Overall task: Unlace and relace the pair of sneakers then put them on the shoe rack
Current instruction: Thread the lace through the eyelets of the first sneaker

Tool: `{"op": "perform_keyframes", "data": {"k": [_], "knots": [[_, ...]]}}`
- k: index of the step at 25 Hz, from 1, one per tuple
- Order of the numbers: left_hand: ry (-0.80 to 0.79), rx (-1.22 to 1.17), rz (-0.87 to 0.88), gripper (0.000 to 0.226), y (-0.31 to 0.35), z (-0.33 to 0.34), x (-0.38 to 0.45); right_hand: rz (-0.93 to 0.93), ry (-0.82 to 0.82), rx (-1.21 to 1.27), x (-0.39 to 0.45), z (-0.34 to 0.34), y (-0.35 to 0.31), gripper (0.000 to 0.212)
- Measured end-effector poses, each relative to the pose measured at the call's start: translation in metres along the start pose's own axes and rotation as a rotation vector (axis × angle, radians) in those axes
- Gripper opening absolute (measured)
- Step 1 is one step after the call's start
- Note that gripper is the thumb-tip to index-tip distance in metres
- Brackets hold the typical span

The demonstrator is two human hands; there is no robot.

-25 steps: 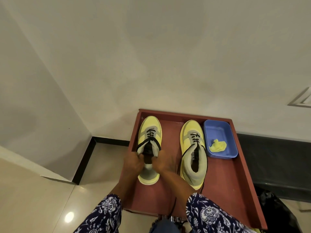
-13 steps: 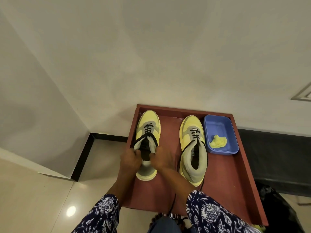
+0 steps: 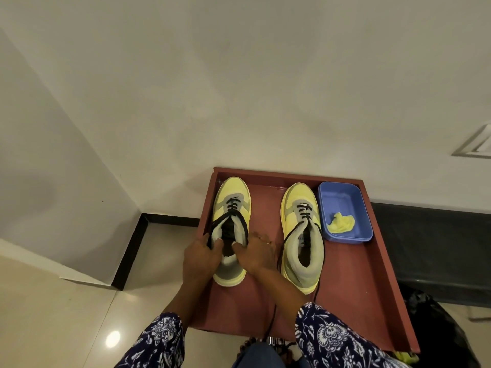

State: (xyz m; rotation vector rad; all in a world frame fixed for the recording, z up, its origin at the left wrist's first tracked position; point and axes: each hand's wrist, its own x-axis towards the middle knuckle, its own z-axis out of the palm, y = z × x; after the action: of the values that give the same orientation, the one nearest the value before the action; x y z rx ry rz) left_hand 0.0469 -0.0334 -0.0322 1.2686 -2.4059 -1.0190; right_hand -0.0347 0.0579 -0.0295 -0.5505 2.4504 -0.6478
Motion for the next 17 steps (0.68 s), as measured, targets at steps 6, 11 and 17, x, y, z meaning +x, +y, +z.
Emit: {"op": "perform_keyframes", "data": {"k": [6,11,17], "knots": [[-0.034,0.066,0.041,0.029,0.004,-0.004,0.005,0.014,-0.072,0.159,-0.002,0.002,0.001,0.071],[-0.124,-0.063,-0.008,0.051,0.015,-0.005,0.003,0.037,-0.133,0.346,-0.002,0.011,0.002,0.064],[-0.17,-0.076,-0.07,0.048,0.012,-0.002,0.005,0.042,-0.146,0.396,-0.003,0.018,0.005,0.064]]}}
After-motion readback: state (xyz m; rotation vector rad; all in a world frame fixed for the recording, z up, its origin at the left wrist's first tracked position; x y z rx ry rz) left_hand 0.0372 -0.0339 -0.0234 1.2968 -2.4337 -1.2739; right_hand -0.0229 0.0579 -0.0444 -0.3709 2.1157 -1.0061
